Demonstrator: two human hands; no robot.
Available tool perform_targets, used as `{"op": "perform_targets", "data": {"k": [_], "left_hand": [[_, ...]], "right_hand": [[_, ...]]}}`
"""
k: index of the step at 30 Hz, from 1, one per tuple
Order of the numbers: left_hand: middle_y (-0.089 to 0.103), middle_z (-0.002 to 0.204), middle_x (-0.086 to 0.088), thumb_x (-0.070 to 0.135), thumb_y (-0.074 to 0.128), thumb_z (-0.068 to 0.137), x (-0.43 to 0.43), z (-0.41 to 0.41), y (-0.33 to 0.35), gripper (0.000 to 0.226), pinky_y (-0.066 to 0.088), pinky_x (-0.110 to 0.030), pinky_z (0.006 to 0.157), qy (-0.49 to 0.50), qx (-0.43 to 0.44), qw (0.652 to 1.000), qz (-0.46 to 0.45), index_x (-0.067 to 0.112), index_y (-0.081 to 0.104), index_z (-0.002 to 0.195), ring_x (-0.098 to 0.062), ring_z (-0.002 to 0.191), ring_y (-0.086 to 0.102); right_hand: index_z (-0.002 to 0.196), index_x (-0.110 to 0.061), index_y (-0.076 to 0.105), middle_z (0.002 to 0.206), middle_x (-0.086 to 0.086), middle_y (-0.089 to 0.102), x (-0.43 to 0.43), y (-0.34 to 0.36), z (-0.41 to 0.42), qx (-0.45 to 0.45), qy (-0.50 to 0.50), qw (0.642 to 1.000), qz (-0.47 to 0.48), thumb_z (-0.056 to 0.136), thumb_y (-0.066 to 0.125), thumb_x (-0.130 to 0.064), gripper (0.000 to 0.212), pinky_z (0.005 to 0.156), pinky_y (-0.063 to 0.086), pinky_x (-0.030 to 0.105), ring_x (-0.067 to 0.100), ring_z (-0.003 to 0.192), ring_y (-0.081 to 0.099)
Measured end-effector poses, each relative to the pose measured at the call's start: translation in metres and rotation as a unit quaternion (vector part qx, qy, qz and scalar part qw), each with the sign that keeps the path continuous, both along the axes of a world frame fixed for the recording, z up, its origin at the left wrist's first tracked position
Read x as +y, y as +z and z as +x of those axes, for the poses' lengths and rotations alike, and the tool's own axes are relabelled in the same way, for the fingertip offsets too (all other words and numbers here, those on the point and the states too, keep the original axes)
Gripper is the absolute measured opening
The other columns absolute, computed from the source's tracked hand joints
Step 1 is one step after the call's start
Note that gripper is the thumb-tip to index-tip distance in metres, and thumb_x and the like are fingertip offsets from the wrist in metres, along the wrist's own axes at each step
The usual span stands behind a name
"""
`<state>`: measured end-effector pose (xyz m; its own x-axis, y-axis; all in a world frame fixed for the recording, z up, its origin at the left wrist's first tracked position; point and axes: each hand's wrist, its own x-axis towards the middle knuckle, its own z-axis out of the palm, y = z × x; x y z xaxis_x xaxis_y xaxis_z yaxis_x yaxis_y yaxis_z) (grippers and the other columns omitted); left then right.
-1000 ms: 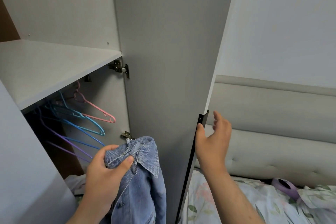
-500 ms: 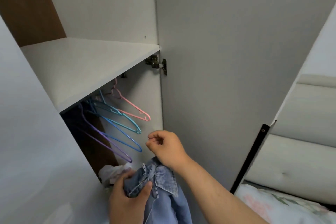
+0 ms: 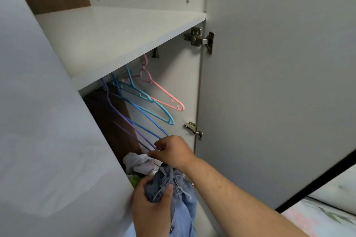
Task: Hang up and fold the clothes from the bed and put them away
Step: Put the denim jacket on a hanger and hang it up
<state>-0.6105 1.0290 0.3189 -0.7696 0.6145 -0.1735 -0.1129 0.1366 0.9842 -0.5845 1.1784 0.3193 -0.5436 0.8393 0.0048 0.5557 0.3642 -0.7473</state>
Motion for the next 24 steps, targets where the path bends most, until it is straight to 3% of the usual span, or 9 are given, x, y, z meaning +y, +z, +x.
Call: {"op": "perform_targets", "data": {"k": [2, 4, 9, 12, 14, 17, 20, 23, 24], "left_hand": [[0.066, 0.081, 0.007, -0.004, 0.085, 0.065, 0.0, 0.0, -0.006, 0.04, 0.042, -0.007, 0.067, 0.01, -0.013, 1.0, 0.011, 0.014, 0.062, 0.092, -0.003, 0.074, 0.058], [0.06, 0.075, 0.016, -0.007, 0.085, 0.064, 0.0, 0.002, -0.003, 0.041, 0.039, 0.0, 0.061, -0.005, -0.003, 1.0, 0.013, 0.016, 0.06, 0.087, 0.003, 0.071, 0.054], [0.063, 0.082, -0.003, -0.006, 0.086, 0.064, 0.009, -0.004, -0.007, 0.048, 0.039, -0.023, 0.08, 0.011, -0.02, 1.0, -0.006, 0.024, 0.053, 0.082, -0.022, 0.081, 0.058], [0.062, 0.076, 0.006, -0.002, 0.089, 0.061, 0.01, -0.001, -0.008, 0.049, 0.035, -0.011, 0.067, 0.029, -0.075, 0.996, 0.03, 0.027, 0.054, 0.08, -0.005, 0.072, 0.054], [0.059, 0.073, 0.016, -0.006, 0.089, 0.059, 0.013, 0.001, -0.005, 0.053, 0.036, 0.001, 0.062, 0.032, -0.111, 0.992, 0.045, 0.03, 0.053, 0.075, 0.004, 0.071, 0.052], [0.058, 0.072, 0.019, -0.01, 0.088, 0.058, 0.013, 0.003, -0.004, 0.058, 0.033, 0.007, 0.062, 0.026, -0.058, 0.997, 0.045, 0.034, 0.052, 0.073, 0.004, 0.071, 0.053], [0.059, 0.071, 0.018, -0.009, 0.088, 0.057, 0.01, 0.004, -0.009, 0.056, 0.034, 0.007, 0.062, 0.018, -0.012, 1.0, 0.021, 0.033, 0.053, 0.072, 0.003, 0.07, 0.054], [0.065, 0.075, 0.007, -0.007, 0.088, 0.059, 0.009, 0.0, -0.012, 0.05, 0.035, 0.002, 0.062, -0.014, 0.043, 0.998, -0.032, 0.028, 0.056, 0.075, -0.005, 0.074, 0.058], [0.068, 0.08, -0.006, -0.009, 0.086, 0.063, 0.013, 0.002, -0.009, 0.044, 0.036, -0.002, 0.063, -0.007, 0.032, 0.999, -0.026, 0.022, 0.061, 0.082, -0.018, 0.079, 0.061]], "right_hand": [[0.096, -0.016, 0.078, 0.091, 0.002, 0.075, 0.002, -0.004, -0.001, -0.002, 0.003, 1.0, 0.006, 0.084, 0.074, -0.041, 0.028, 0.078, 0.055, 0.032, 0.018, 0.083, 0.068], [0.103, -0.012, 0.077, 0.097, 0.005, 0.075, 0.003, -0.008, 0.0, -0.009, -0.001, 1.0, 0.015, 0.086, 0.072, -0.039, 0.032, 0.082, 0.056, 0.035, 0.022, 0.091, 0.068], [0.096, -0.014, 0.078, 0.091, 0.006, 0.076, 0.009, -0.014, -0.007, -0.028, -0.007, 1.0, 0.007, 0.087, 0.072, -0.035, 0.024, 0.074, 0.053, 0.029, 0.019, 0.084, 0.068], [0.089, -0.014, 0.079, 0.069, -0.004, 0.066, 0.01, -0.017, -0.008, -0.007, -0.01, 1.0, -0.011, 0.089, 0.072, -0.028, 0.016, 0.067, 0.044, 0.023, 0.008, 0.063, 0.057], [0.082, -0.012, 0.077, 0.066, -0.002, 0.059, 0.009, -0.019, -0.007, 0.005, -0.006, 1.0, -0.021, 0.091, 0.069, -0.023, 0.016, 0.066, 0.045, 0.025, 0.011, 0.062, 0.051], [0.068, -0.012, 0.069, 0.063, 0.003, 0.051, 0.008, -0.019, -0.001, 0.033, -0.027, 0.998, -0.038, 0.093, 0.066, -0.02, 0.027, 0.063, 0.046, 0.03, 0.012, 0.059, 0.043], [0.059, -0.018, 0.066, 0.059, 0.001, 0.048, 0.009, -0.017, 0.008, 0.058, -0.04, 0.996, -0.046, 0.092, 0.066, -0.017, 0.033, 0.061, 0.043, 0.026, 0.008, 0.054, 0.039], [0.085, -0.01, 0.08, 0.074, 0.002, 0.069, 0.008, -0.01, 0.014, 0.065, -0.05, 0.995, -0.053, 0.092, 0.066, -0.014, 0.016, 0.068, 0.046, 0.018, 0.006, 0.066, 0.054], [0.092, -0.008, 0.08, 0.082, 0.006, 0.073, 0.008, -0.008, 0.016, 0.062, -0.051, 0.996, -0.048, 0.093, 0.066, -0.015, 0.015, 0.072, 0.048, 0.018, 0.008, 0.072, 0.058]]}}
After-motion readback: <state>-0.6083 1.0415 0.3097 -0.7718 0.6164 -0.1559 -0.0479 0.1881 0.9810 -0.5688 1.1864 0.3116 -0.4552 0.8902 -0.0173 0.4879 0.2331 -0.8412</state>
